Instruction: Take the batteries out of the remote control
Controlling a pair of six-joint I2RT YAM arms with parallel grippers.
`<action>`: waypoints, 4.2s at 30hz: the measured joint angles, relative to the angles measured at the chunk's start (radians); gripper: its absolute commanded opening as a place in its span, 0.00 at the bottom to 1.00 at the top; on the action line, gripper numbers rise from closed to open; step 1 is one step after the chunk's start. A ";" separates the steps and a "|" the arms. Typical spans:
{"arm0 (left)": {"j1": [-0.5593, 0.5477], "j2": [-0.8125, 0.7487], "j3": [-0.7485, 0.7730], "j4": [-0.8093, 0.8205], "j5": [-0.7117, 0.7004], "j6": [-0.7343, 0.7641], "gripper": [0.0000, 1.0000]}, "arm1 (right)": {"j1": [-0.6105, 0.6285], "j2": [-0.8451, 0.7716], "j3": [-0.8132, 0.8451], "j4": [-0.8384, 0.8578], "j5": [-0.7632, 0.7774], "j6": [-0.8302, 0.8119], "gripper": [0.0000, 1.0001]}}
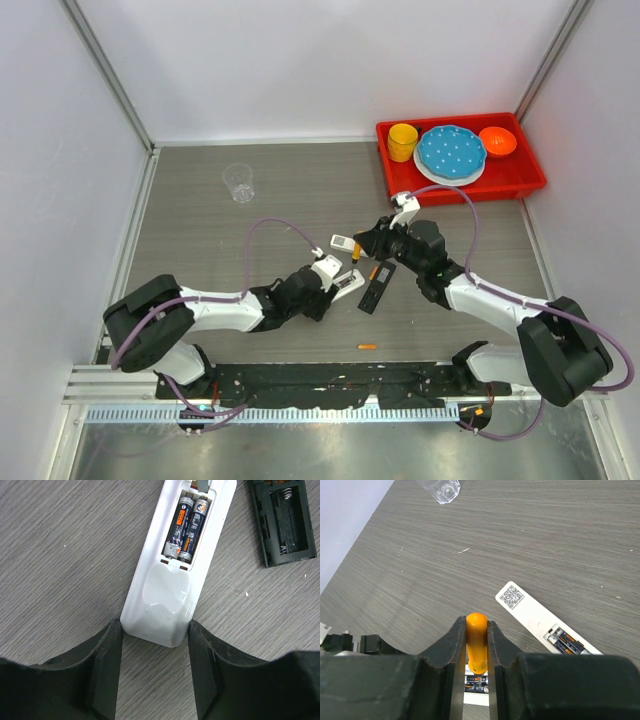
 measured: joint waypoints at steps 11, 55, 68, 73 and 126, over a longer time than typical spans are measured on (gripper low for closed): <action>0.000 0.004 0.006 0.003 0.015 0.006 0.82 | 0.000 0.038 0.000 0.005 0.005 -0.005 0.01; -0.036 0.053 0.097 -0.103 -0.018 -0.097 0.72 | 0.000 0.038 0.000 -0.001 0.009 -0.007 0.01; -0.047 0.053 0.107 -0.146 -0.053 -0.098 0.32 | 0.000 0.038 0.000 0.023 0.008 -0.017 0.01; -0.047 0.053 0.107 -0.146 -0.048 -0.097 0.29 | 0.000 0.040 0.000 0.048 0.005 -0.036 0.01; -0.047 0.045 0.102 -0.145 -0.046 -0.103 0.00 | 0.182 0.130 0.015 0.110 0.288 -0.170 0.01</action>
